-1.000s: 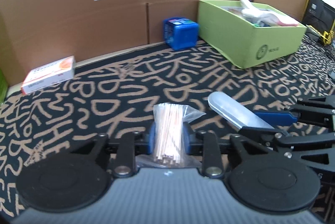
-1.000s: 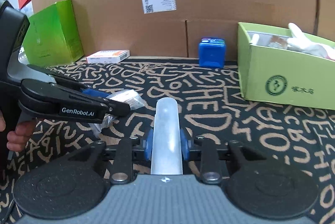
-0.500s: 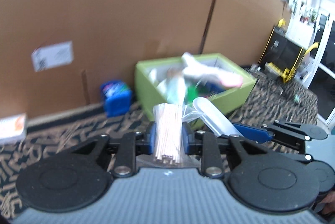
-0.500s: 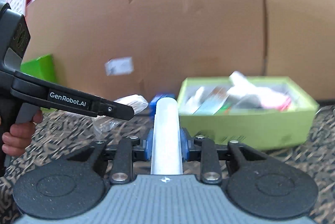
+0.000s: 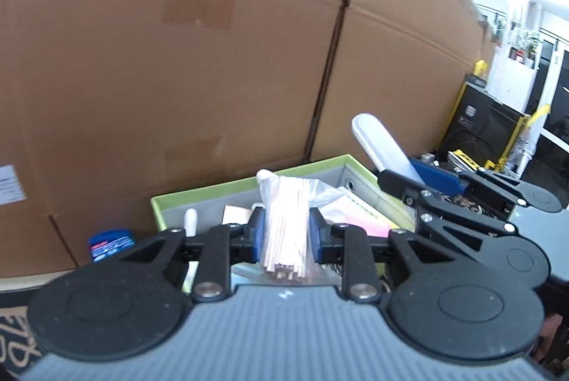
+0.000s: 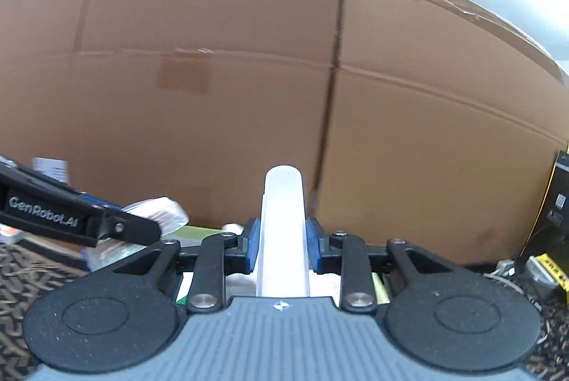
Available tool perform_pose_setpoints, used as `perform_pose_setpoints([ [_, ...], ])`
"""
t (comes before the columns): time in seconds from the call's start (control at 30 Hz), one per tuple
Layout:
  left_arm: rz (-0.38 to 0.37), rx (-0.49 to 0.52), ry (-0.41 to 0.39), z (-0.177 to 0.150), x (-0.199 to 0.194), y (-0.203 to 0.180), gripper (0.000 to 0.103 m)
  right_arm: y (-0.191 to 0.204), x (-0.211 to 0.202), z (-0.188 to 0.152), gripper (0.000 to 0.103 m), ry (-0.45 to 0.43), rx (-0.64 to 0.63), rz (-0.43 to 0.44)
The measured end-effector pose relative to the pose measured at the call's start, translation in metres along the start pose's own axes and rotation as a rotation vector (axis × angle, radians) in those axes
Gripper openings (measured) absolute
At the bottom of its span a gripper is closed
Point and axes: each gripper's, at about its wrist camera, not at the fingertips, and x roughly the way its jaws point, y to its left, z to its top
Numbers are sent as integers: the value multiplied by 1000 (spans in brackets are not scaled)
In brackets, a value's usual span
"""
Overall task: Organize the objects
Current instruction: 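Carry the toothpick bag and clear case into the lime-green box and open both tools, then withdraw both tools toward the medicine box and blue container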
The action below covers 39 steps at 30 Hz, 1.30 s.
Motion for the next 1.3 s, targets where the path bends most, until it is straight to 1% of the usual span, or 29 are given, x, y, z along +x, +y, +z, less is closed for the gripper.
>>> perform_pose_setpoints([
  [0.07,12,-9,10,3,15,1,25,-3,15,-1,31,2,-8,-6],
  [0.17,24,5,16,2,35,1,25,-7,35,-9,31,11,-15,4],
  [0.27,29,9,29,-4,49,5,27,-10,50,-24,31,45,-5,19],
  [0.3,26,14,30,-6,53,6,32,-10,55,-29,31,60,-3,32],
  [0.33,14,25,29,-10,56,7,51,-10,60,-35,32,86,-8,51],
  [0.37,16,34,27,-14,58,8,62,-8,64,-41,40,117,-22,57],
  [0.4,35,38,13,-18,57,9,75,-7,65,-46,48,134,-38,46],
  [0.43,52,48,-8,-21,56,10,79,-6,63,-51,62,132,-49,30],
  [0.47,61,62,-17,-23,55,11,82,-6,61,-54,66,122,-56,16],
  [0.5,68,68,-19,-25,54,11,87,-6,57,-56,68,112,-56,4],
  [0.53,75,65,-21,-26,51,12,93,-8,55,-56,72,107,-47,-6],
  [0.6,93,47,-31,-26,44,15,101,-13,48,-52,73,99,-17,-11],
  [0.7,99,24,-49,-23,27,18,103,-15,30,-39,77,77,8,-15],
  [0.8,105,8,-60,-20,6,19,103,-6,6,-29,86,8,-3,-13],
  [0.87,108,19,-50,-20,-9,18,103,1,-11,-22,93,-17,-8,-23],
  [0.9,121,29,-39,-22,-16,17,103,5,-18,-20,94,-20,-9,-27],
  [0.93,130,35,-35,-25,-24,17,103,8,-24,-18,96,-20,-11,-27],
  [1.03,155,31,-20,-35,-46,21,103,20,-36,-16,96,4,-7,-8],
  [1.13,186,23,-9,-45,-69,27,103,36,-50,-17,96,11,2,37],
  [1.3,234,19,-23,-62,-101,40,103,67,-62,-20,99,38,-14,108],
])
